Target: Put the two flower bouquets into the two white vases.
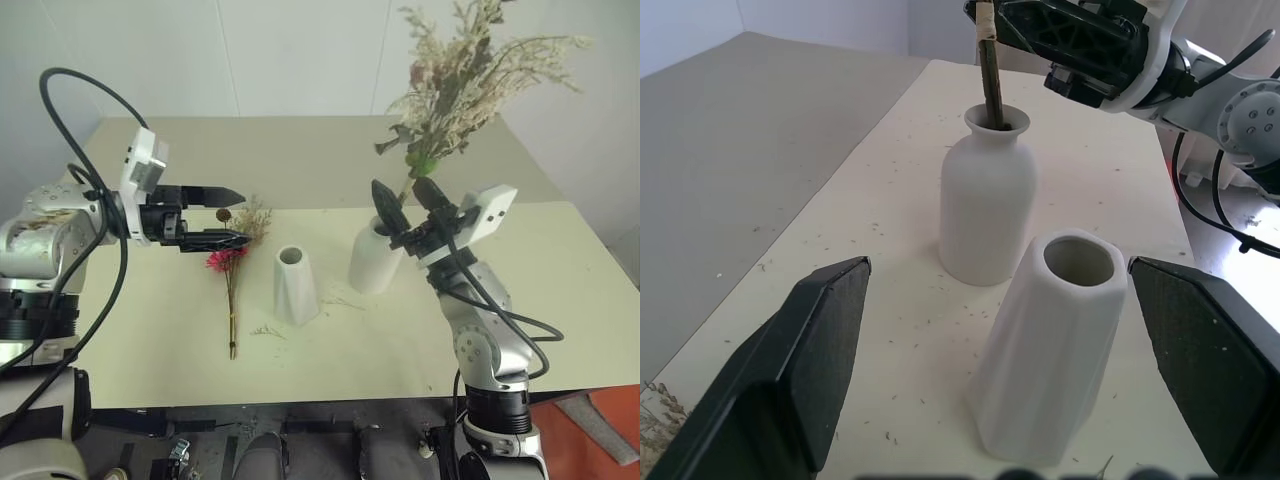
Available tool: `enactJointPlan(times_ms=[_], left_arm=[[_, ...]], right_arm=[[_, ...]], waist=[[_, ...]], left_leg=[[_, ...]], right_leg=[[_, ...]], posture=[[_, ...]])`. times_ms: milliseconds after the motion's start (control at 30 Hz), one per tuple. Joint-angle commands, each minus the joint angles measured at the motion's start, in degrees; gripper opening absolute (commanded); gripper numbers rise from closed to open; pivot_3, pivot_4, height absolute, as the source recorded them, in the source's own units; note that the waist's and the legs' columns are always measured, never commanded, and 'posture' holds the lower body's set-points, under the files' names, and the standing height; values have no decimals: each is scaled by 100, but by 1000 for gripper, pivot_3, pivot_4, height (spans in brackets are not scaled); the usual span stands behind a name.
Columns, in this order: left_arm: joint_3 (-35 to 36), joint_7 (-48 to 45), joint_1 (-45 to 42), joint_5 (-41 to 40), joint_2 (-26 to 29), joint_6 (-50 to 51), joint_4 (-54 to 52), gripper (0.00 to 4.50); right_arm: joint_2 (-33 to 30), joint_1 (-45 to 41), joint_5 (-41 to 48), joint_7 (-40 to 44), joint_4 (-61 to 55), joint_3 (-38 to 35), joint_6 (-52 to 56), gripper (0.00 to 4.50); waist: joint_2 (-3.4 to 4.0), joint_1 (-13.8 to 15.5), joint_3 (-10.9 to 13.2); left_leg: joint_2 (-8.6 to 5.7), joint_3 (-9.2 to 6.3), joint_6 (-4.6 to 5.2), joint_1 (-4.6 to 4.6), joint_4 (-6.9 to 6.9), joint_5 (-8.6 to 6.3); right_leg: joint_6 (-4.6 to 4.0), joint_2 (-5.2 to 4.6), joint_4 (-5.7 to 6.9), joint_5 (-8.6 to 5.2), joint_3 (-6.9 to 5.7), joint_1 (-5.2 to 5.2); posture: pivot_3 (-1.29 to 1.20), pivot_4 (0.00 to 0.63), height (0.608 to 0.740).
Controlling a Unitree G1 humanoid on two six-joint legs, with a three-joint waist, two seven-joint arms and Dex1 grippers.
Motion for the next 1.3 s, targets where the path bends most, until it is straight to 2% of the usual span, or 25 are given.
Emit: enactJointPlan(times_ms=[33, 233, 333, 467, 633, 833, 933, 1033, 1167, 1300], left_arm=[[196, 58, -8, -100, 7, -62, -110, 4500], [230, 62, -62, -145, -56, -61, -44, 4500], [221, 44, -89, -145, -72, -47, -13, 4500], [195, 55, -108, -100, -98, -88, 35, 4500], [177, 68, -61, -79, -138, -125, 25, 4500], [283, 120, 116, -132, -101, -78, -122, 4500], [376, 158, 221, -156, -52, -34, -199, 4500], [513, 229, 371, -204, 13, 34, -303, 4500], [1051, 844, 673, -509, -30, 462, -570, 4500], [1593, 2250, 987, -553, -282, 937, -1007, 4500]], right_arm=[[-186, 270, 281, 206, -579, -73, 51, 4442], [-461, 737, 590, 479, -1112, -28, 159, 4442], [-674, 795, 362, 459, -1201, 70, 197, 4442], [-1054, 531, -365, 383, -1006, 274, 128, 4442], [-1340, 178, -615, 507, -823, 405, 268, 4442], [-1617, 5, -808, 519, -559, 316, 609, 4442], [-1837, 177, -799, 554, -645, 157, 784, 4442], [-2043, 564, -433, 742, -1102, -216, 932, 4442], [-2430, 1135, 68, 1129, -1787, -678, 1090, 4442], [-2880, 1657, 592, 1394, -2200, -1288, 1404, 4442]], waist=[[0, 11, 0], [0, 10, 0], [0, 1, 0], [-1, 3, 0], [-1, 11, 0], [-1, 18, 0], [-1, 22, 0], [-1, 49, 0], [-1, 76, 0], [-3, 113, 0]], left_leg=[[0, 0, 0, -1, 0, 0], [0, 0, 0, 4, 2, 0], [1, 0, 0, 7, 2, 0], [0, 1, -1, 10, 4, 0], [2, 0, -2, 13, 5, 1], [2, 0, -2, 11, 5, 1], [2, 0, -2, 8, 5, 1], [3, -1, -2, 7, 3, 1], [4, 0, -1, 7, 4, 1], [9, -3, -1, 15, 4, 0]], right_leg=[[0, 0, 0, 0, 0, 1], [0, 0, -2, 0, 0, 4], [-1, 2, -3, -1, 2, 4], [-1, 3, -7, -1, 6, 3], [-4, 8, -8, -3, 7, 3], [-5, 8, -5, -3, 8, 4], [-5, 7, -4, -3, 8, 3], [-5, 7, -6, -3, 7, 3], [-5, 6, -9, -3, 8, 6], [-5, 8, -26, -3, 6, 15]], posture=[[0, 150, 740], [0, 150, 740], [0, 150, 740], [0, 150, 740], [0, 150, 740], [0, 150, 740], [0, 150, 740], [0, 150, 740], [0, 150, 740], [0, 150, 740]])
